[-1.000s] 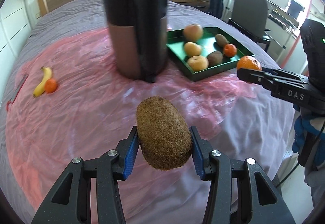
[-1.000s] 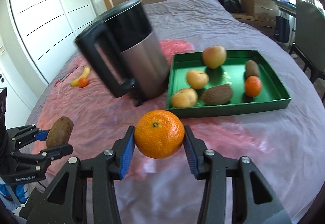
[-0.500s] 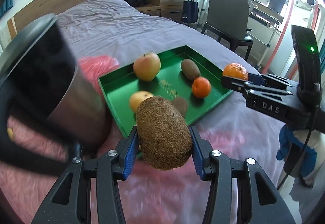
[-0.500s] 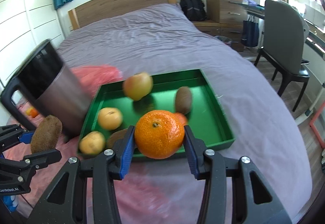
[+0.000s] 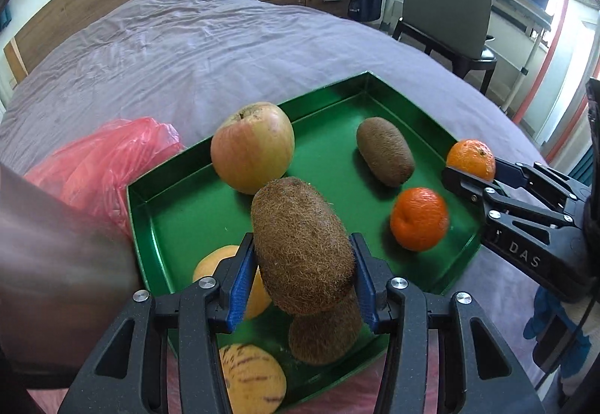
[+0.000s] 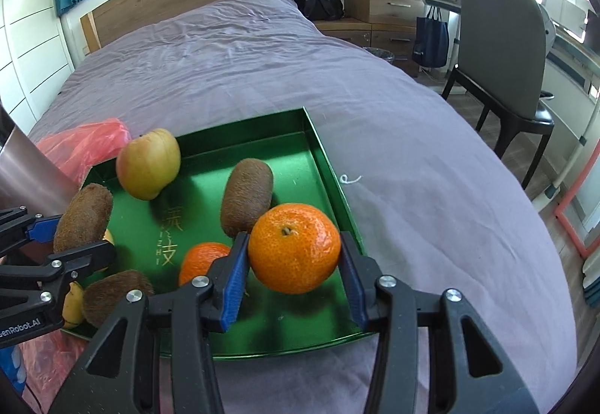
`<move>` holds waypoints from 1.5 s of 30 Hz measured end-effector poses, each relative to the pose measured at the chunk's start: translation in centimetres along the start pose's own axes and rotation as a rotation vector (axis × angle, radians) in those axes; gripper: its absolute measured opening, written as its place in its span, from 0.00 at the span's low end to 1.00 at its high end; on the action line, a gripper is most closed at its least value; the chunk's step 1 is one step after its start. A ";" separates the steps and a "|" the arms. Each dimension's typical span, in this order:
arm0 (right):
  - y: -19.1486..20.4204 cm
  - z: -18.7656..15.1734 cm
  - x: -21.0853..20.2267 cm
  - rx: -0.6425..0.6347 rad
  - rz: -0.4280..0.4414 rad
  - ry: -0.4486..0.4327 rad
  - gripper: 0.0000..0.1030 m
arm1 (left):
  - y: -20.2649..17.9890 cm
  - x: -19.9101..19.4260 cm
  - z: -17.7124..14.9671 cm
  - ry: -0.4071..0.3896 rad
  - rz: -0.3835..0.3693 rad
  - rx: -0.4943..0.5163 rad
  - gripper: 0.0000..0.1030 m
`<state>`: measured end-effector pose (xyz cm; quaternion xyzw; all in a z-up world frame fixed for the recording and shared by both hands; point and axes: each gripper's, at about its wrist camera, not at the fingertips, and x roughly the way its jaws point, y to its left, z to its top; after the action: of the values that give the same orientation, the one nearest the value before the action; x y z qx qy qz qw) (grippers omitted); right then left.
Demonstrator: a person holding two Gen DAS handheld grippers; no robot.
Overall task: Organize fruits
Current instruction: 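Lower and release the kiwi and mandarin into the green tray with both tools, then withdraw both open tools and move them over the banana and last mandarin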
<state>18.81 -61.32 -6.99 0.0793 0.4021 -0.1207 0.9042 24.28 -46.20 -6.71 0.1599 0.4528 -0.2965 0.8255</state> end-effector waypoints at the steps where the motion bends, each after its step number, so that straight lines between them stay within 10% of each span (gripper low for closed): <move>1: -0.1 -0.2 0.3 0.005 0.001 0.001 0.73 | -0.1 0.4 0.1 0.008 0.005 0.005 0.41; 18: -0.4 -1.7 1.1 0.025 0.003 -0.001 0.89 | -0.7 1.6 0.2 0.037 0.002 0.029 0.49; 30: 0.3 -2.2 -4.8 0.028 -0.022 -0.037 1.00 | -1.4 -7.0 -1.8 -0.060 -0.025 0.065 0.56; 45: 8.2 -7.2 -15.8 -0.066 0.091 -0.056 1.00 | 2.7 -17.9 -11.7 -0.115 0.017 0.103 0.67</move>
<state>5.75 -49.33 0.44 0.0641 0.3763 -0.0684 0.9218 10.99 -31.69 2.10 0.1887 0.3874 -0.3212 0.8433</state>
